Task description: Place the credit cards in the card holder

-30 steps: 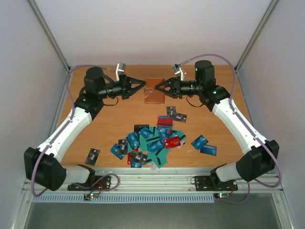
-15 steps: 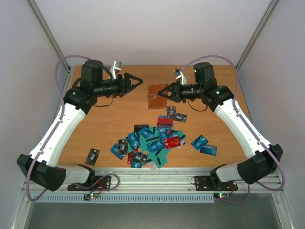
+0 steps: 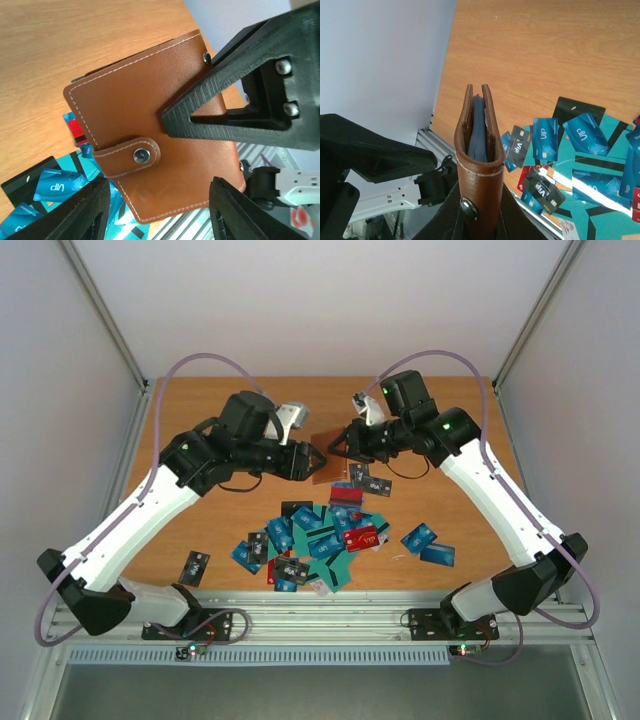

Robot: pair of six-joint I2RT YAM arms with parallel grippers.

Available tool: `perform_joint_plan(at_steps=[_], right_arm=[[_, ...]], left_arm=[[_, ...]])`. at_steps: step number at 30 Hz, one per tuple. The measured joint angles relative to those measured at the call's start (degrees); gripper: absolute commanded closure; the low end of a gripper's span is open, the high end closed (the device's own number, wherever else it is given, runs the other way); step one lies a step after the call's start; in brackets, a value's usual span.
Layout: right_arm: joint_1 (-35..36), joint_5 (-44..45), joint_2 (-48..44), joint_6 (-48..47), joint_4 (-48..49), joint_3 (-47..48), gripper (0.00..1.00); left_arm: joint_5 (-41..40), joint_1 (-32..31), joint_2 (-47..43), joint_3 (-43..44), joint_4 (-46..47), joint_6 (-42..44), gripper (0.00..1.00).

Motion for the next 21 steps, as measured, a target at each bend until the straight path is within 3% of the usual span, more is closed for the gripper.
perform_joint_plan(at_steps=[7,13,21], right_arm=[[1.7,1.2,0.1,0.6,-1.8,0.6,0.99],[2.0,2.0,0.0,1.5,-2.7,0.6,0.99],[1.9,2.5,-0.6,3.5,-3.1,0.7,0.99]], left_arm=[[-5.7,-3.5,2.7,1.3,-1.9,3.1,0.5],[-9.6,-5.4,6.3,4.2,-3.9,5.0,0.69],[-15.6,-7.4,7.3,6.2,-5.5,6.8,0.8]])
